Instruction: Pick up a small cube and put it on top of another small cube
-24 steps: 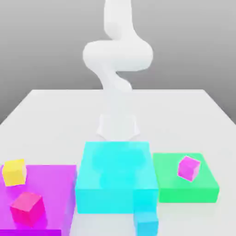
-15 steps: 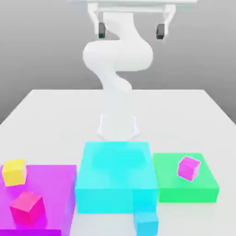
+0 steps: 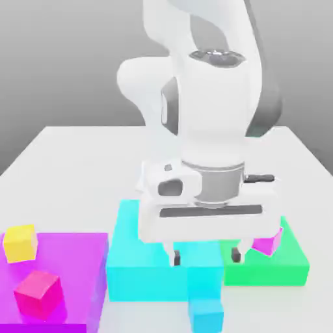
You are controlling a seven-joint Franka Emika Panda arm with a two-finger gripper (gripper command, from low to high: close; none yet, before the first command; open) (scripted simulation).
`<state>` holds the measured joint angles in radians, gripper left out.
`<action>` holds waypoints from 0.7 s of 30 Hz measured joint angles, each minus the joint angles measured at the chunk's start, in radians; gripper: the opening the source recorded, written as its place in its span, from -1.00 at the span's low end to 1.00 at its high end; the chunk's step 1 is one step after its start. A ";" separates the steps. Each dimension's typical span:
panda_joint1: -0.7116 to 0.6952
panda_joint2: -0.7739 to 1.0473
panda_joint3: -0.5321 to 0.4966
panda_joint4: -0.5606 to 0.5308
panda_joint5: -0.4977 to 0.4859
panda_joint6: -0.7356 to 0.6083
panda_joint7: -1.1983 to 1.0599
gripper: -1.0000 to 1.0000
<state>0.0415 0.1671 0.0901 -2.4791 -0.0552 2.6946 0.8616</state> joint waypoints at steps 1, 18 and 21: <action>0.003 0.036 0.001 -0.005 0.000 0.016 0.000 0.00; 0.015 0.120 -0.008 -0.002 -0.007 0.072 0.007 -1.00; 0.022 0.086 0.002 -0.002 -0.035 0.053 -0.039 -1.00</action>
<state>0.0633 0.2536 0.0920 -2.4808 -0.0904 2.7477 0.8222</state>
